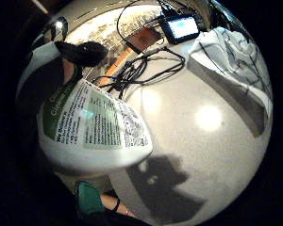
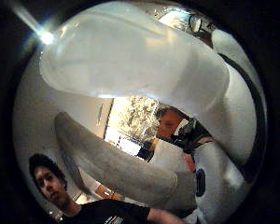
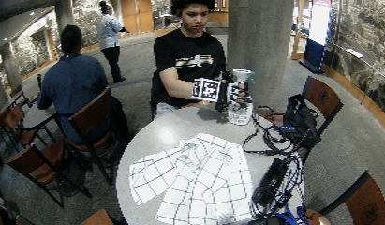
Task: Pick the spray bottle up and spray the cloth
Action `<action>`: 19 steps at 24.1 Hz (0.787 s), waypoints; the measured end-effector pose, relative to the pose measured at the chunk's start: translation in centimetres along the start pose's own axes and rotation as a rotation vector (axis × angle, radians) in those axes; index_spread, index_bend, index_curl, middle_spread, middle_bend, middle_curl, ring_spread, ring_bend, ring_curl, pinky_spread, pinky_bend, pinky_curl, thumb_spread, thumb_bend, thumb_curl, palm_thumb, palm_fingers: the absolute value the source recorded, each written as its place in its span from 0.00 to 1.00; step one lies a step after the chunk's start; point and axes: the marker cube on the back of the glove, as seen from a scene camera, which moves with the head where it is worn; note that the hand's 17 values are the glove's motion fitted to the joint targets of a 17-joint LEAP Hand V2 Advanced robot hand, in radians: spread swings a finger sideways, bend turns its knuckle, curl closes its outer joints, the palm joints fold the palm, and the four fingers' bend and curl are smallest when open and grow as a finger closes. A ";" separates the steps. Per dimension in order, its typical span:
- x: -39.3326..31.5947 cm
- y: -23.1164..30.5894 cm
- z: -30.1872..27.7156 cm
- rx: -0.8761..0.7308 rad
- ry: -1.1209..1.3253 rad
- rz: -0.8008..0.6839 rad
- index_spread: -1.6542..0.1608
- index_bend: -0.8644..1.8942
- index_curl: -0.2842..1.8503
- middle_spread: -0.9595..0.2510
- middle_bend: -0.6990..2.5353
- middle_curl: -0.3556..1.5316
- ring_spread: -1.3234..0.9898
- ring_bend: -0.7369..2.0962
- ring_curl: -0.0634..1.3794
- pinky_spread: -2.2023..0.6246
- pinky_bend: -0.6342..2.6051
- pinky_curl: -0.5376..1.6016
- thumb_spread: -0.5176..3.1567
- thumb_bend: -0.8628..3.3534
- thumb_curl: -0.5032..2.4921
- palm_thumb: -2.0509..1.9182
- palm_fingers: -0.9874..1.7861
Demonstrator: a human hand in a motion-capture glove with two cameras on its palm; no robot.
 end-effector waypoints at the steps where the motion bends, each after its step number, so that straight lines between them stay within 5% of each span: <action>1: 0.2 0.1 -0.2 -0.010 0.000 0.006 0.82 0.37 0.42 0.71 0.32 0.47 0.53 0.37 0.33 0.82 0.26 0.42 0.26 0.19 0.41 0.77 0.77; 13: 1.6 5.0 -11.5 -0.052 0.349 -0.078 0.80 0.37 0.36 0.76 0.28 0.44 0.56 0.35 0.32 0.85 0.26 0.43 0.36 0.20 0.38 0.74 0.64; 19: 3.6 8.8 -19.4 0.064 0.581 -0.014 0.79 0.38 0.35 0.77 0.27 0.43 0.57 0.34 0.31 0.86 0.25 0.41 0.39 0.20 0.36 0.73 0.63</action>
